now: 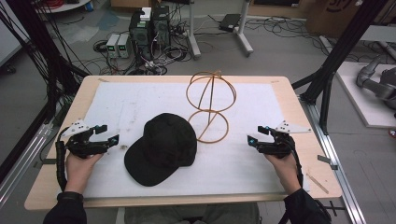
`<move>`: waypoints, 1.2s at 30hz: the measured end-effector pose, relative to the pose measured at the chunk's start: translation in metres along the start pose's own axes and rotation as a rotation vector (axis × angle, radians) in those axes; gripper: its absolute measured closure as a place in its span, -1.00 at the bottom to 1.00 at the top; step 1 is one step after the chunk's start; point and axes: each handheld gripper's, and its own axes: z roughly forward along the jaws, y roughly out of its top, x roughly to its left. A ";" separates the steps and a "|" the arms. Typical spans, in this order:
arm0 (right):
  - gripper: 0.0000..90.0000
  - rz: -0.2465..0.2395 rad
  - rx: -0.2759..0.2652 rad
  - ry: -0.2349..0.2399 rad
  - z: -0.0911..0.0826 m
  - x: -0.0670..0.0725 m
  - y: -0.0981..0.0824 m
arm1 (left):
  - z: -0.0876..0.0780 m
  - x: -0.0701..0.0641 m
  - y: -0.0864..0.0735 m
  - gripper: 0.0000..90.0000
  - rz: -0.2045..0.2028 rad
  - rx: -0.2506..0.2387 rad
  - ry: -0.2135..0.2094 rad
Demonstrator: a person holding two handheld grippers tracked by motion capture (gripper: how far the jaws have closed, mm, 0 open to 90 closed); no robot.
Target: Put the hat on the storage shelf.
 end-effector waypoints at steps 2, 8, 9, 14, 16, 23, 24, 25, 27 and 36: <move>-0.34 -0.002 0.000 -0.002 0.000 0.000 0.000 | 0.000 0.000 0.000 -0.44 0.002 0.002 0.001; -0.34 0.001 -0.001 -0.001 0.000 0.000 0.000 | 0.000 0.000 0.000 -0.44 0.003 0.006 0.000; -0.34 0.002 0.000 0.003 0.001 0.000 0.001 | 0.000 -0.001 0.000 -0.44 0.001 0.005 -0.001; -0.34 -0.006 -0.013 0.007 -0.001 0.002 0.002 | 0.000 -0.001 0.000 -0.44 0.002 0.004 0.001; -0.34 -0.003 -0.016 0.016 -0.001 0.003 0.003 | -0.001 0.000 0.000 -0.44 -0.001 0.000 0.001; -0.34 -0.032 -0.042 0.085 0.000 0.017 0.012 | -0.001 0.000 0.000 -0.44 -0.001 -0.002 0.006; -0.34 -0.050 -0.050 0.120 0.003 0.024 0.015 | -0.001 0.000 0.000 -0.44 0.000 -0.003 0.008; -0.34 -0.050 -0.050 0.120 0.003 0.024 0.015 | -0.001 0.000 0.000 -0.44 0.001 -0.003 0.009; -0.34 -0.073 -0.044 0.171 0.010 0.036 0.021 | -0.001 0.000 0.000 -0.44 -0.002 -0.003 0.009; -0.34 -0.148 -0.015 0.266 0.037 0.075 0.034 | 0.001 0.000 0.000 -0.44 0.005 0.004 0.011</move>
